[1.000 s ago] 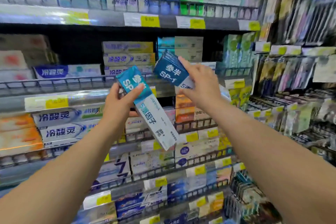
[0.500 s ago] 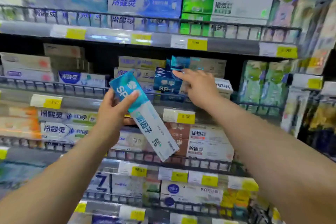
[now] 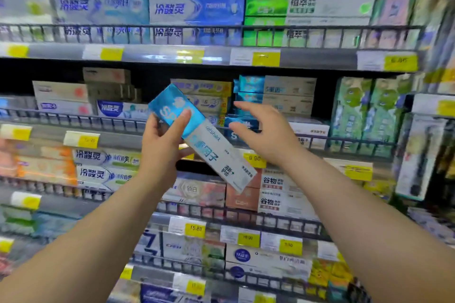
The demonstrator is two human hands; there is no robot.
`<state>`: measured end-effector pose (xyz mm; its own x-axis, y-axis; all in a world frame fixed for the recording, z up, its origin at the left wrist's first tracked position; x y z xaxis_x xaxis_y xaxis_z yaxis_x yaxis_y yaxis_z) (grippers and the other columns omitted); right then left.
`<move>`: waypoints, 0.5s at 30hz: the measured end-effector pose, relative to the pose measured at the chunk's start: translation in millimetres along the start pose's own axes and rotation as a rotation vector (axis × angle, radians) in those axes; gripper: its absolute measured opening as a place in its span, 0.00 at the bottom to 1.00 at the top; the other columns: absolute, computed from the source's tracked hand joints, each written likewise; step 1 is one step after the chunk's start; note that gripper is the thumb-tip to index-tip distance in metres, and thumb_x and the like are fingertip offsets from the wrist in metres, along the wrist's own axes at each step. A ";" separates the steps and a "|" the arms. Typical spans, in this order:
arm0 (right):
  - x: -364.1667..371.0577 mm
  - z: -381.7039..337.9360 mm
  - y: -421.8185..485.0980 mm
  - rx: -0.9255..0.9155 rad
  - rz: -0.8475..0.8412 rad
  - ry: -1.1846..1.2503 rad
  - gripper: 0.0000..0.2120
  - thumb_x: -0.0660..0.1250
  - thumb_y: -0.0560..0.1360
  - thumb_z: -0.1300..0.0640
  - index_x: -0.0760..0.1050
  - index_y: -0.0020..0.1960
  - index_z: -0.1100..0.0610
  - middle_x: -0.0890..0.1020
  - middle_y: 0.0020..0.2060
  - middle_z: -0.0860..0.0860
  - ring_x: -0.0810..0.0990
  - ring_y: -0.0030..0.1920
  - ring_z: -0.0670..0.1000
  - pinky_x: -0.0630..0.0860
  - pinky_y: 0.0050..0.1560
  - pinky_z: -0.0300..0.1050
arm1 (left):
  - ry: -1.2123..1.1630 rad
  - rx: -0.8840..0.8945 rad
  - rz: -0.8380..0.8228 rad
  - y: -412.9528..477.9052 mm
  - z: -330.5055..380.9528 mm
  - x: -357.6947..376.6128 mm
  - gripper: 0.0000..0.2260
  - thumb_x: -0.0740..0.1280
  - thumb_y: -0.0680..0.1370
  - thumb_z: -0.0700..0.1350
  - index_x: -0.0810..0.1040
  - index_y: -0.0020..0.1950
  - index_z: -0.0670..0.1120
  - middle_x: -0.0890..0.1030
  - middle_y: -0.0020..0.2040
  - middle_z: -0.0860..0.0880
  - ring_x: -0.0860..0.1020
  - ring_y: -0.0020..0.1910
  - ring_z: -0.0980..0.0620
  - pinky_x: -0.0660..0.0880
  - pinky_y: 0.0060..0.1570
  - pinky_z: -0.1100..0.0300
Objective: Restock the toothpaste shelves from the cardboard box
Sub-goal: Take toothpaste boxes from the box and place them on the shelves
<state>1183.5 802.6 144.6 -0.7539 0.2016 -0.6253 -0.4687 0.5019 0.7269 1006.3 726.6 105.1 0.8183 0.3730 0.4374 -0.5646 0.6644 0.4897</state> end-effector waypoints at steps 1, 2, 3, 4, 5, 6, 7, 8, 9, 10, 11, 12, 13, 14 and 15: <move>3.6 -14.4 -6.0 -0.017 -0.071 0.055 0.28 0.67 0.73 0.43 0.64 0.71 0.45 0.72 0.66 0.45 0.68 0.65 0.46 0.63 0.61 0.39 | -0.020 0.000 -0.017 1.9 2.5 5.0 0.10 0.69 0.76 0.47 0.73 0.55 0.51 0.82 0.50 0.51 0.83 0.45 0.51 0.79 0.37 0.54; 7.6 -25.6 -10.4 -0.022 -0.136 0.095 0.33 0.69 0.71 0.43 0.61 0.72 0.44 0.71 0.65 0.42 0.68 0.63 0.44 0.64 0.59 0.37 | -0.047 0.001 -0.038 2.7 5.5 10.9 0.11 0.69 0.76 0.46 0.72 0.56 0.50 0.82 0.49 0.51 0.83 0.45 0.51 0.80 0.38 0.52; 11.5 -31.7 -12.4 -0.030 -0.164 0.119 0.36 0.71 0.69 0.43 0.59 0.73 0.42 0.71 0.63 0.41 0.70 0.60 0.43 0.67 0.57 0.38 | -0.078 0.003 -0.059 3.8 7.5 16.5 0.12 0.68 0.76 0.45 0.71 0.58 0.49 0.83 0.48 0.51 0.83 0.45 0.50 0.81 0.40 0.50; 13.3 -34.3 -12.9 -0.038 -0.151 0.121 0.38 0.73 0.68 0.44 0.58 0.72 0.41 0.72 0.63 0.42 0.72 0.59 0.44 0.70 0.57 0.41 | -0.113 0.001 -0.079 4.2 9.0 21.6 0.13 0.68 0.77 0.44 0.71 0.60 0.48 0.83 0.48 0.51 0.83 0.47 0.49 0.81 0.43 0.47; 13.3 -34.5 -12.0 -0.043 -0.115 0.097 0.38 0.73 0.68 0.47 0.57 0.72 0.41 0.73 0.63 0.43 0.73 0.59 0.47 0.73 0.57 0.46 | -0.148 -0.006 -0.097 5.2 8.7 25.5 0.15 0.68 0.76 0.44 0.70 0.61 0.47 0.82 0.50 0.49 0.83 0.49 0.47 0.80 0.46 0.44; 12.2 -33.5 -11.1 -0.041 -0.080 0.055 0.38 0.73 0.68 0.49 0.57 0.72 0.42 0.73 0.63 0.45 0.72 0.59 0.48 0.73 0.57 0.50 | -0.179 -0.020 -0.115 6.0 8.4 28.2 0.16 0.68 0.76 0.44 0.70 0.63 0.47 0.82 0.53 0.47 0.82 0.51 0.45 0.79 0.48 0.42; 10.0 -31.4 -10.6 -0.037 -0.053 0.009 0.37 0.72 0.69 0.50 0.57 0.72 0.42 0.72 0.63 0.46 0.71 0.60 0.49 0.73 0.58 0.51 | -0.192 -0.032 -0.134 8.0 6.3 29.7 0.18 0.69 0.76 0.44 0.69 0.63 0.47 0.81 0.55 0.45 0.82 0.53 0.43 0.79 0.49 0.42; 7.7 -28.4 -10.3 -0.033 -0.033 -0.041 0.37 0.71 0.69 0.51 0.57 0.73 0.42 0.72 0.63 0.46 0.70 0.61 0.49 0.72 0.59 0.51 | -0.182 -0.038 -0.157 9.1 4.3 31.2 0.18 0.70 0.75 0.45 0.70 0.63 0.47 0.80 0.56 0.44 0.81 0.54 0.44 0.79 0.49 0.44; 3.9 -25.3 -9.8 -0.037 -0.008 -0.094 0.37 0.71 0.69 0.52 0.57 0.73 0.43 0.72 0.64 0.45 0.69 0.61 0.49 0.71 0.60 0.50 | -0.142 -0.033 -0.176 11.0 1.2 31.7 0.18 0.71 0.74 0.46 0.71 0.62 0.47 0.81 0.56 0.46 0.81 0.54 0.46 0.79 0.49 0.48; -0.9 -22.0 -8.7 -0.048 0.024 -0.159 0.37 0.71 0.69 0.52 0.58 0.73 0.42 0.71 0.65 0.44 0.68 0.62 0.49 0.69 0.61 0.49 | -0.072 -0.021 -0.187 13.6 -2.3 30.9 0.18 0.71 0.73 0.47 0.72 0.60 0.47 0.81 0.54 0.49 0.81 0.54 0.50 0.78 0.49 0.52; -6.1 -17.7 -6.5 -0.063 0.056 -0.242 0.37 0.71 0.69 0.52 0.58 0.73 0.42 0.70 0.67 0.43 0.68 0.63 0.50 0.66 0.63 0.50 | 0.026 0.002 -0.193 16.0 -5.2 29.1 0.17 0.72 0.73 0.48 0.74 0.59 0.48 0.82 0.53 0.52 0.81 0.54 0.55 0.76 0.49 0.57; -11.7 -12.9 -3.8 -0.077 0.080 -0.338 0.37 0.71 0.69 0.51 0.58 0.73 0.42 0.69 0.68 0.43 0.68 0.64 0.50 0.63 0.64 0.50 | 0.154 0.038 -0.196 19.5 -8.2 25.8 0.16 0.72 0.72 0.50 0.75 0.57 0.50 0.82 0.52 0.55 0.80 0.53 0.59 0.75 0.50 0.60; -16.9 -7.6 -0.3 -0.078 0.092 -0.429 0.37 0.72 0.69 0.51 0.58 0.73 0.42 0.69 0.69 0.44 0.68 0.65 0.51 0.62 0.64 0.51 | 0.310 0.092 -0.193 25.1 -12.3 20.4 0.15 0.72 0.72 0.53 0.76 0.56 0.52 0.81 0.53 0.57 0.78 0.55 0.60 0.73 0.52 0.61; -21.6 -2.5 3.6 -0.061 0.091 -0.500 0.37 0.72 0.70 0.50 0.57 0.73 0.42 0.68 0.70 0.44 0.67 0.65 0.52 0.60 0.64 0.52 | 0.497 0.178 -0.181 31.5 -16.6 13.8 0.15 0.72 0.71 0.56 0.77 0.56 0.54 0.80 0.56 0.58 0.76 0.58 0.60 0.72 0.56 0.59; -25.1 2.5 7.9 -0.027 0.085 -0.543 0.37 0.72 0.70 0.50 0.57 0.73 0.42 0.68 0.70 0.44 0.67 0.66 0.52 0.59 0.64 0.52 | 0.702 0.289 -0.177 38.2 -20.7 7.0 0.16 0.71 0.71 0.59 0.78 0.56 0.55 0.79 0.58 0.57 0.74 0.60 0.58 0.70 0.60 0.57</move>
<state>1199.9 803.6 165.3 -0.4466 0.6494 -0.6155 -0.4339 0.4444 0.7837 992.8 768.0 111.3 0.7209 0.6641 -0.1980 -0.3463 0.5927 0.7271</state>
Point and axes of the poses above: each hand's wrist, its own y-axis towards the middle knuckle, its own x-axis out of the palm, z = x × y, the point moved 1 cm from there along y, towards the middle knuckle
